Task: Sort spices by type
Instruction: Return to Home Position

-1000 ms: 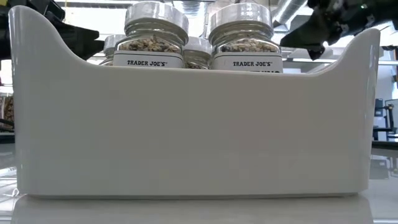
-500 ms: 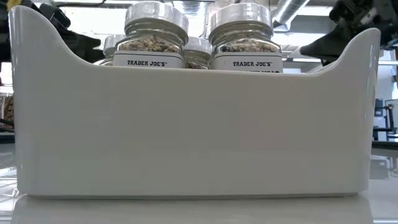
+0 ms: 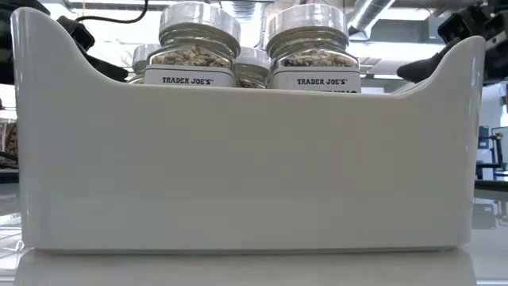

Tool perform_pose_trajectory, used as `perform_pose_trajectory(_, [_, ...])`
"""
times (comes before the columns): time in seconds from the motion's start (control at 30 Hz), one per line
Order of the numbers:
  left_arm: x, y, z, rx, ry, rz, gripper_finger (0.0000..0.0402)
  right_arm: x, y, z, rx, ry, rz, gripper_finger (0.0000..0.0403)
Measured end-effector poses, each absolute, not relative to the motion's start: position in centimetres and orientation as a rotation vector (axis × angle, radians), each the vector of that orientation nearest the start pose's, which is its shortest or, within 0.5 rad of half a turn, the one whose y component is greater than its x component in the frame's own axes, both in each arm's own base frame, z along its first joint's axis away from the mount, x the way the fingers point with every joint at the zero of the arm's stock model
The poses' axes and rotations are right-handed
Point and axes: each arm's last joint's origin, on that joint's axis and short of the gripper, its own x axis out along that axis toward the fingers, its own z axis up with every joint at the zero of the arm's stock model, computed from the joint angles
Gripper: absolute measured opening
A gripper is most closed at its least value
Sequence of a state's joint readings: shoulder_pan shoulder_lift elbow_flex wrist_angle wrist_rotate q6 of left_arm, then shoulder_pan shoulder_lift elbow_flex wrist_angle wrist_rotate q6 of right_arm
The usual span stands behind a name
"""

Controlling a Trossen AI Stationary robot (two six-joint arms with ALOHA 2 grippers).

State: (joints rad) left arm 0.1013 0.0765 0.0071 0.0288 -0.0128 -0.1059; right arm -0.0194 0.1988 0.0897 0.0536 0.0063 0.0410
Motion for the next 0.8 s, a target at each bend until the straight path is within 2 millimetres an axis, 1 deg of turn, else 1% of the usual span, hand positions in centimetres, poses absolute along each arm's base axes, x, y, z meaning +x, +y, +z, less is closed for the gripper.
perform_pose_trajectory(0.27, [10.1, 1.1, 16.3, -0.107, 0.035, 0.116, 0.0185, 9.9, -0.4, 16.8, 0.013, -0.016, -0.029, 0.0027])
perform_pose_trajectory(0.37, [10.1, 1.1, 16.3, -0.107, 0.035, 0.117, 0.0185, 9.7, -0.3, 17.0, -0.011, -0.05, -0.004, 0.0027])
perform_pose_trajectory(0.47, [10.1, 1.1, 16.2, -0.107, 0.037, 0.117, 0.0185, 9.7, -0.2, 17.0, -0.031, -0.045, 0.03, 0.0027])
perform_pose_trajectory(0.67, [10.2, 1.1, 16.2, -0.107, 0.038, 0.118, 0.0185, 9.8, -0.2, 16.9, -0.012, -0.037, 0.039, 0.0027])
perform_pose_trajectory(0.8, [10.2, 1.1, 16.2, -0.107, 0.038, 0.118, 0.0185, 10.0, -0.2, 16.6, -0.001, 0.0, 0.039, 0.0027])
